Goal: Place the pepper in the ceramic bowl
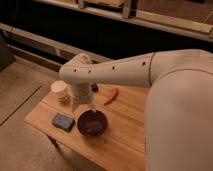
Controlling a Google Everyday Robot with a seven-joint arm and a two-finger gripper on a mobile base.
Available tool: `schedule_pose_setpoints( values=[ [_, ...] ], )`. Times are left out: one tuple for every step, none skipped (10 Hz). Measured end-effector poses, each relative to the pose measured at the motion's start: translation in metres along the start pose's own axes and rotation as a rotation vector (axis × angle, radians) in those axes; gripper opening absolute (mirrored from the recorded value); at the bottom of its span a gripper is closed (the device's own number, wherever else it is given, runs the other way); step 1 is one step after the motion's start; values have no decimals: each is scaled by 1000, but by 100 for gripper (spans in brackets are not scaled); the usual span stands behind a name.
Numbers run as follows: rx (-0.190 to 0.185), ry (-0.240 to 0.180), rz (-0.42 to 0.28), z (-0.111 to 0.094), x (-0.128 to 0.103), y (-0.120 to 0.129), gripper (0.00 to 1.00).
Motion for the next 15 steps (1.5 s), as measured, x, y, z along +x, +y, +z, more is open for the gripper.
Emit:
schedule_pose_setpoints(
  values=[
    [0,0,0,0,0,0,65],
    [0,0,0,0,0,0,65],
    [0,0,0,0,0,0,65],
    [0,0,0,0,0,0,65],
    [0,0,0,0,0,0,65],
    [0,0,0,0,0,0,65],
    [3,-6,-3,-1,-1,0,65],
    [11,-22,-11,-2,-4,-2,65],
    [21,-37,-13,-5,-6,-5,65],
    [34,-51,-4,-8,-8,-12,65],
    [48,-63,15,-11,-8,-21,65],
    [60,-70,31,-13,-7,-29,65],
    [81,-81,68,-15,-4,-46,65],
    [91,-82,96,-15,0,-57,65],
    [95,-84,122,-15,2,-67,65]
  ],
)
